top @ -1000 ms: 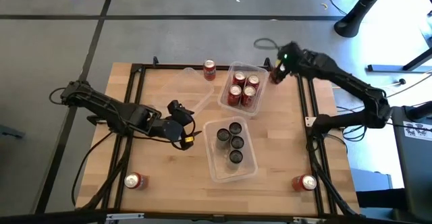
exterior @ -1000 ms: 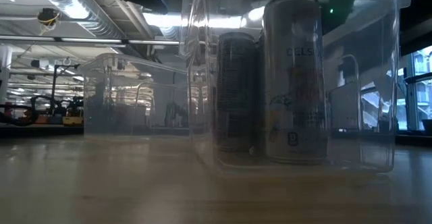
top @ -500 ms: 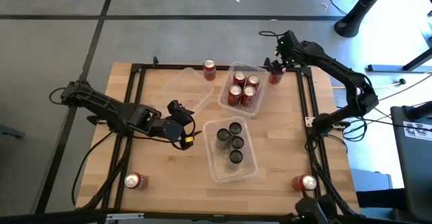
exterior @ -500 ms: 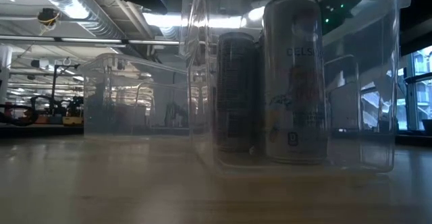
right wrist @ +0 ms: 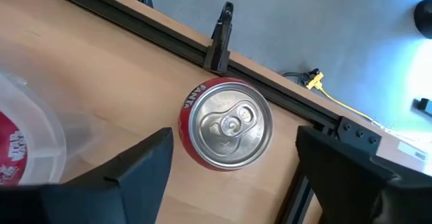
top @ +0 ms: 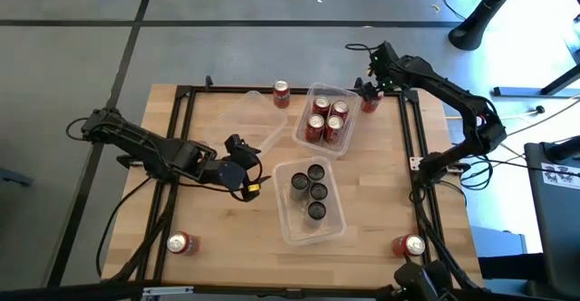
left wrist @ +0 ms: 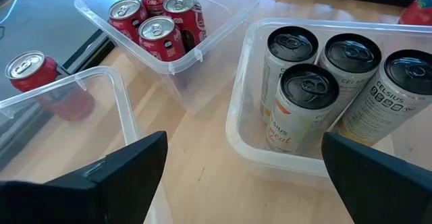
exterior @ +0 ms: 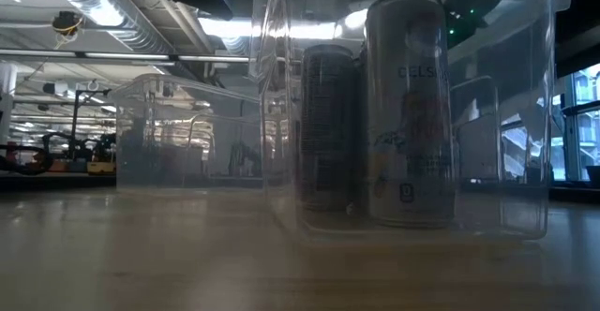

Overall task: Sort soda cans
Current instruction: Put the red soda can into the middle transparent bin

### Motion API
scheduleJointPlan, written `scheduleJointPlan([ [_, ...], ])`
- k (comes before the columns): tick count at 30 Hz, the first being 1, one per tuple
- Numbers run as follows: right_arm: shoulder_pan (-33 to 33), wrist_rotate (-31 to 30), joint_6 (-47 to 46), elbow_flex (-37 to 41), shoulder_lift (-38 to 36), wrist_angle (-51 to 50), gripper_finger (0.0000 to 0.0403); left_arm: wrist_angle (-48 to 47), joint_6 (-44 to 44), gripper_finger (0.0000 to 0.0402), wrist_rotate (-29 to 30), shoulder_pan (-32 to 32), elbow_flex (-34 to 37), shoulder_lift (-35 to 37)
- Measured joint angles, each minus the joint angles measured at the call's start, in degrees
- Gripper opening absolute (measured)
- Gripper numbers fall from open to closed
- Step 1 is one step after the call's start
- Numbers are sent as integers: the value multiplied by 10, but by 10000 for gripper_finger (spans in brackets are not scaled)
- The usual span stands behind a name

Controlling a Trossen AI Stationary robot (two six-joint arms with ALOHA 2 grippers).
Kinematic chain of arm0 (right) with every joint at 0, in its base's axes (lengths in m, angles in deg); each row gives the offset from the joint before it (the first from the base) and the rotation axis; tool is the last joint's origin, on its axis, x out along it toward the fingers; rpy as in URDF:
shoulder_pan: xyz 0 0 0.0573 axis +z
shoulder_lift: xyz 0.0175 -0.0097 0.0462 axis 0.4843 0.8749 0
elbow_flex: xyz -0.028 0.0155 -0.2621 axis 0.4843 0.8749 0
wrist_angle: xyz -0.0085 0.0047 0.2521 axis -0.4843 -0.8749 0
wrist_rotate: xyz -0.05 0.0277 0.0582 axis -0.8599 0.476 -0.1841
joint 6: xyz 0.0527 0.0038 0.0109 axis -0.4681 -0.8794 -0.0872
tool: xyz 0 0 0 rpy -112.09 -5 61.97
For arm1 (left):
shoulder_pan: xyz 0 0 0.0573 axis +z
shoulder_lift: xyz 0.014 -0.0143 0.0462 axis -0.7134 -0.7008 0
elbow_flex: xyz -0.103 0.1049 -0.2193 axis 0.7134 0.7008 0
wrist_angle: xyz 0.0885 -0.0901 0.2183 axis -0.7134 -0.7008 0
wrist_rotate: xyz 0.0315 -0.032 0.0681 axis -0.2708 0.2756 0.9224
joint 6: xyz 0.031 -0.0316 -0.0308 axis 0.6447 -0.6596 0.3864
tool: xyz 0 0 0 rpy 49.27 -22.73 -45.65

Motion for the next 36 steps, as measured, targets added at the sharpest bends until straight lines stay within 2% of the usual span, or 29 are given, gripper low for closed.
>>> scheduleJointPlan([
  [5,0,-9,0,0,0,8,384,0,-1,379,0,0,0,0],
  [7,0,-16,4,0,0,20,394,0,-1,379,0,0,0,0],
  [11,0,-34,13,0,0,28,370,0,-1,379,0,0,0,0],
  [17,0,-19,8,19,0,36,346,9,-8,379,0,0,18,0],
  [36,-12,6,-2,30,67,50,344,28,-12,379,0,0,33,-1],
])
